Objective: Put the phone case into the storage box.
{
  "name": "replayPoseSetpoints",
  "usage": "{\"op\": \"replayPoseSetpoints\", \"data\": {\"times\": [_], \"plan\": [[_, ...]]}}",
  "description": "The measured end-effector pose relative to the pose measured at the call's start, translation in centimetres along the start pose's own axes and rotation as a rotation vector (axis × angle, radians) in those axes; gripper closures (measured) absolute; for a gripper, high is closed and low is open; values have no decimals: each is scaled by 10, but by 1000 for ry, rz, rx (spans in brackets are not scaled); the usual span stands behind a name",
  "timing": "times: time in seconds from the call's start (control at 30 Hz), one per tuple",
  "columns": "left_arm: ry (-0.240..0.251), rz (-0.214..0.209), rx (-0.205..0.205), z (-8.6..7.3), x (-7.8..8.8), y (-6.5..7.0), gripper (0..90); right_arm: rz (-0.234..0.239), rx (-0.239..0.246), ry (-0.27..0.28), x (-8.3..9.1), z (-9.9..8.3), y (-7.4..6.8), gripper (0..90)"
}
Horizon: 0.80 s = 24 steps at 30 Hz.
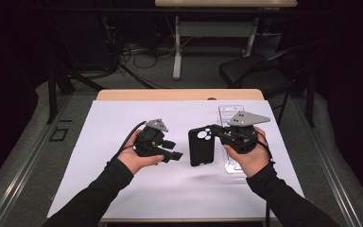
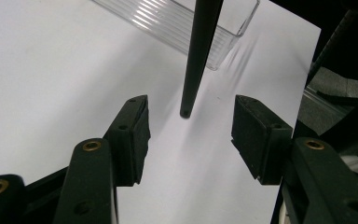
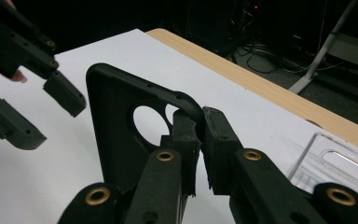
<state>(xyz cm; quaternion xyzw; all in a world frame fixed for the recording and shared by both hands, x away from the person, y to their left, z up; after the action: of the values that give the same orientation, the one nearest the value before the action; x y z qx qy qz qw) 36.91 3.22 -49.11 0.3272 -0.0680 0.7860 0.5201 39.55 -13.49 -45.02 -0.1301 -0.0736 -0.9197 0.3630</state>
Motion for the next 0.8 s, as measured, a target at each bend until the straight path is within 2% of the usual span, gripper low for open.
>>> {"op": "replayPoseSetpoints", "data": {"times": [0.17, 0.23, 0.37, 0.4, 0.5, 0.7, 0.8], "plan": [[15, 22, 20, -2, 2, -6, 457, -30, 1, 6, 1, 7, 16, 849], [4, 41, 21, -4, 4, -8, 456, -39, -1, 12, 2, 11, 22, 849], [9, 37, 52, -6, 4, -11, 373, -54, -2, 27, 3, 20, 31, 850], [2, 53, 51, -7, 4, -13, 350, -58, -3, 33, 3, 23, 34, 850], [-1, 47, 56, -8, 4, -14, 309, -68, 3, 37, 4, 30, 40, 849], [2, 72, 49, -8, 7, -18, 265, -88, 9, 39, 8, 42, 52, 850], [6, 70, 50, -8, 8, -19, 248, -98, 17, 39, 11, 48, 59, 850]]}}
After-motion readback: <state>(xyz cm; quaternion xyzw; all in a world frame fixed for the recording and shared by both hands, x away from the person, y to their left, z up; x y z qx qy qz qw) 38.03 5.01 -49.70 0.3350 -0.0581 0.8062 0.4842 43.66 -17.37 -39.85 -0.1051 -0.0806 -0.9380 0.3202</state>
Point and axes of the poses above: each handheld gripper's, and its own axes: x roughly backward along the jaws, z roughly out of its top, y roughly to its right, the point moved 9 cm from there along -x, roughly forward along the jaws, and after that the axes turned 9 degrees about y, right-handed, at the moved point
